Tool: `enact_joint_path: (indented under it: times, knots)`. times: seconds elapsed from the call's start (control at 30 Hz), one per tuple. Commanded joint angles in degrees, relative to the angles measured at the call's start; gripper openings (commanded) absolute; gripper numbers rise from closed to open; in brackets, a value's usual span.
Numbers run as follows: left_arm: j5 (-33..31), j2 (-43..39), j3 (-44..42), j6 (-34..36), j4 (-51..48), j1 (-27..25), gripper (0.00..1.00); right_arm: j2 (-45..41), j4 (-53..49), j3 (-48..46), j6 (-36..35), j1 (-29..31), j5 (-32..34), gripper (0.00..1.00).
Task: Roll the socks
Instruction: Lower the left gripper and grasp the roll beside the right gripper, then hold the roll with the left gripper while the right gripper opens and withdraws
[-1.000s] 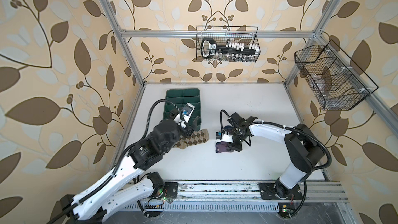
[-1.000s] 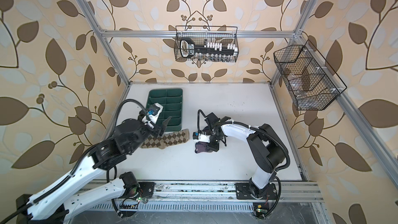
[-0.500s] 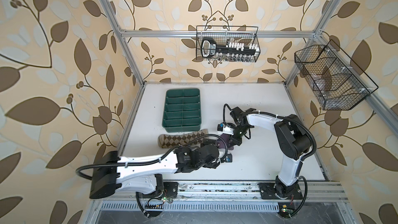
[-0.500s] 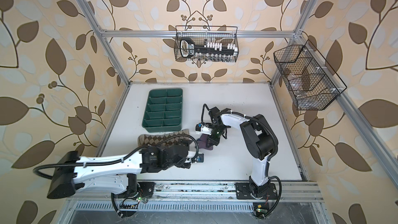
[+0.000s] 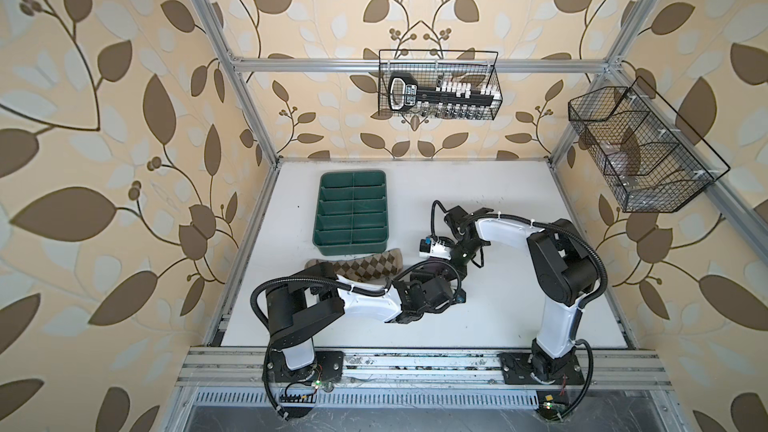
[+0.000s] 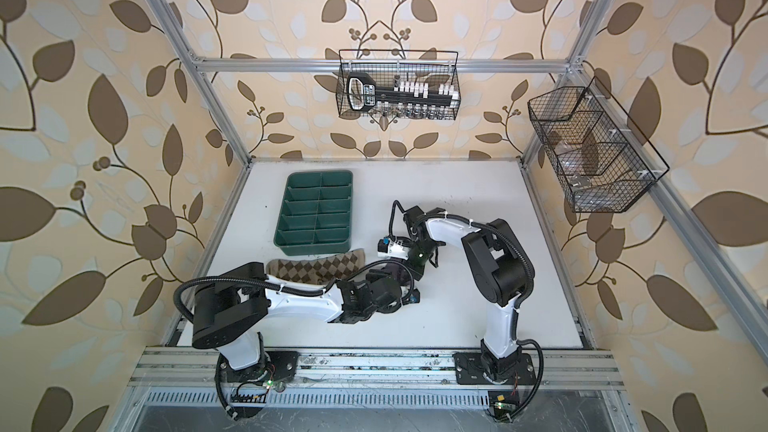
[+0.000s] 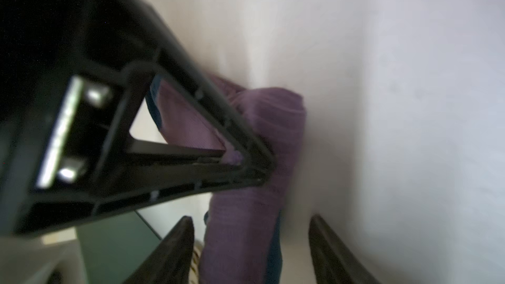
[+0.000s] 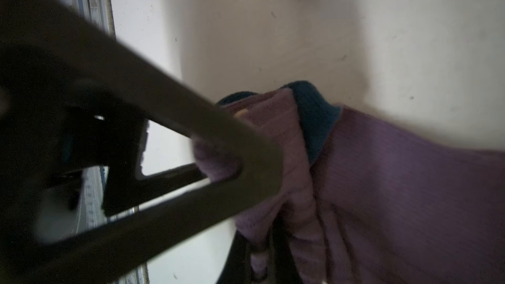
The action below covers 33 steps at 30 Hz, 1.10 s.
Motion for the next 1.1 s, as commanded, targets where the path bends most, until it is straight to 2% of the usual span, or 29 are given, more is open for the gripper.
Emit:
enact_joint_path:
  times: [0.0,0.07,0.13,0.23,0.33,0.43,0.5,0.57,0.67,0.77,0.9,1.07]
  knots:
    - [-0.9,1.4,1.9,-2.3,1.8,0.6,0.35,1.4,2.4,-2.7,-1.7,0.4,4.7,0.06]
    - [-0.6,1.7,2.2,-3.6,-0.4,0.9,0.20,-0.3,3.5,-3.4,-1.1,-0.2,3.2,0.07]
    - [0.8,1.0,3.1,-5.1,-5.0,1.1,0.13,-3.6,6.8,-4.7,0.8,-1.5,0.7,0.11]
    - [4.9,-1.2,4.7,-8.2,-11.8,1.4,0.11,-10.4,13.5,-7.4,4.9,-4.7,-3.2,0.23]
    - [9.3,-2.5,6.3,-9.5,-18.2,1.7,0.11,-18.1,21.0,-10.4,11.0,-9.2,-6.4,0.31]
    - [13.7,-1.5,9.1,-10.3,-24.2,2.5,0.11,-27.6,31.7,-15.0,19.5,-14.2,-5.6,0.39]
    - [18.1,0.4,11.9,-11.3,-28.2,3.7,0.12,-34.0,37.1,-17.7,25.3,-17.5,-2.0,0.41]
    - [21.8,3.6,16.3,-13.5,-33.0,5.3,0.12,-40.6,39.6,-19.6,30.4,-20.4,5.1,0.42]
    - [29.0,9.0,23.7,-16.3,-40.2,8.3,0.12,-51.8,36.0,-20.8,31.5,-20.7,18.0,0.45]
    - [35.7,15.0,31.7,-18.9,-46.9,11.6,0.12,-63.2,30.5,-22.7,26.6,-16.2,24.3,0.46]
    - [45.2,23.4,42.1,-22.4,-55.2,16.4,0.14,-74.4,21.7,-26.4,15.3,-0.4,34.9,0.49]
    - [53.8,31.5,48.8,-24.0,-60.6,20.5,0.15,-75.9,14.1,-33.0,2.8,19.5,48.7,0.58]
